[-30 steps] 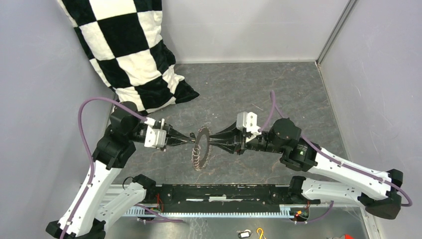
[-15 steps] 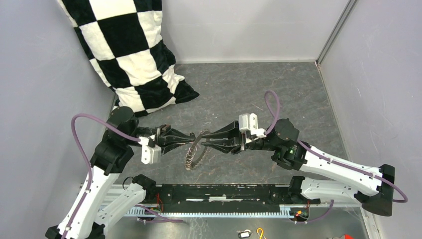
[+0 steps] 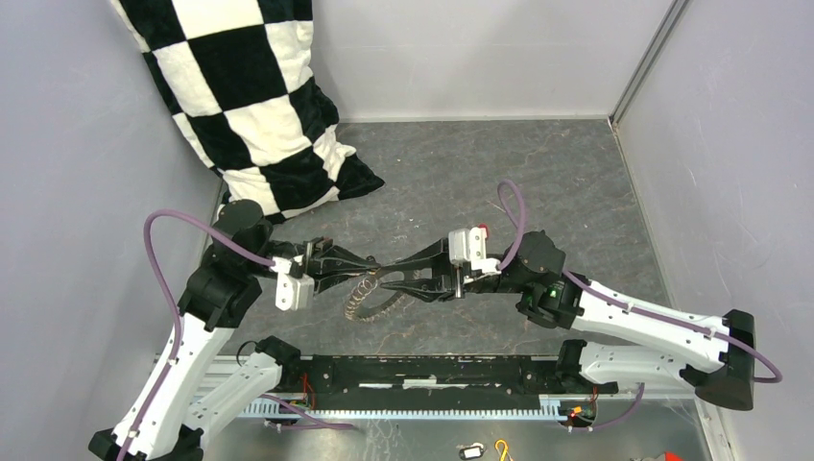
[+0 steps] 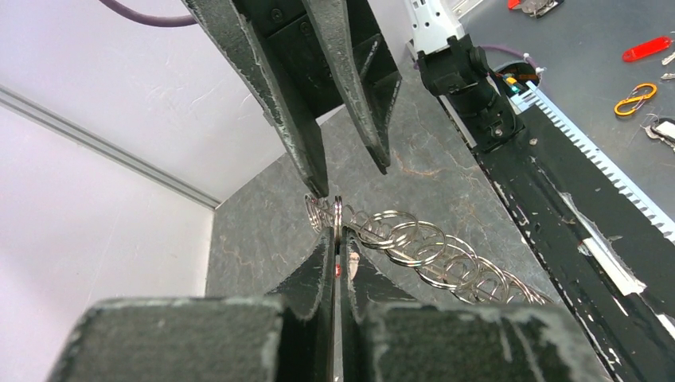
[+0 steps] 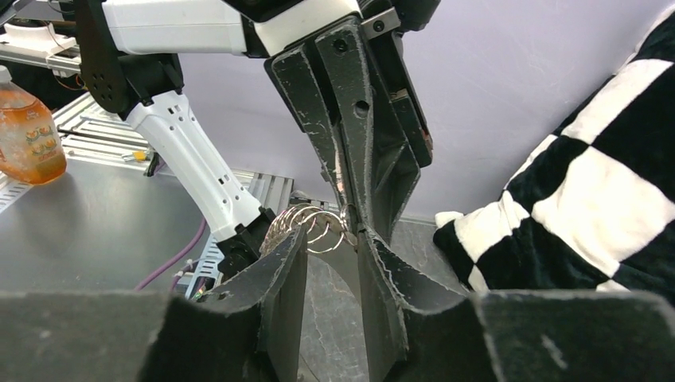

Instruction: Put the keys on the keyring

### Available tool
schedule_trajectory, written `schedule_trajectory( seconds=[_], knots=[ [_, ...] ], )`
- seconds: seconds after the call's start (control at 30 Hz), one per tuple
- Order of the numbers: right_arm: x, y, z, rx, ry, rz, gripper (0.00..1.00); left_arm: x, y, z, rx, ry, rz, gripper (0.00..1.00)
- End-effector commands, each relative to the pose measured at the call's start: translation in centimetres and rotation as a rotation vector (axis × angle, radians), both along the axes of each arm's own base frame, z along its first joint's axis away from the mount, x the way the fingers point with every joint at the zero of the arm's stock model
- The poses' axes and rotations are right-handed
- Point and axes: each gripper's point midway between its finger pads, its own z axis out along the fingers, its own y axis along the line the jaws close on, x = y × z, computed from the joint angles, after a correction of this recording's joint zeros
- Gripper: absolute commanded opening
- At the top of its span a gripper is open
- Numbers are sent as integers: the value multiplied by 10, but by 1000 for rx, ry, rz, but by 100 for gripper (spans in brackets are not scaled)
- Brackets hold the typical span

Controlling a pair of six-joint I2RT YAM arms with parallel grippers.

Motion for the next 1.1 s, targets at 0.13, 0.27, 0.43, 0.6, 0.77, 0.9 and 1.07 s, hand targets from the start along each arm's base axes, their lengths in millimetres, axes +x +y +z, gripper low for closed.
schedule_trajectory(
  seconds=[0.13,0.27,0.43,0.6,0.77,0.9,1.07],
  knots=[
    [7,6,8,17,-35,-60,29,-9,0,23,-40,-50,-39,2],
    [17,10,7,2,-26,-113,21,-10,1,21,-40,-55,-38,2],
    [22,12,7,-9,-31,-158,2,-8,1,15,-37,-62,-23,2],
    [28,10,-2,-88,-29,-206,1,-3,2,5,-21,-29,18,5],
    [26,7,-9,-153,-33,-199,1,-2,4,-4,2,34,43,15],
    [23,11,-11,-194,-31,-176,1,-2,4,-5,11,79,49,16],
    [26,13,-12,-230,-32,-193,1,-6,5,-3,20,110,49,18]
  ],
)
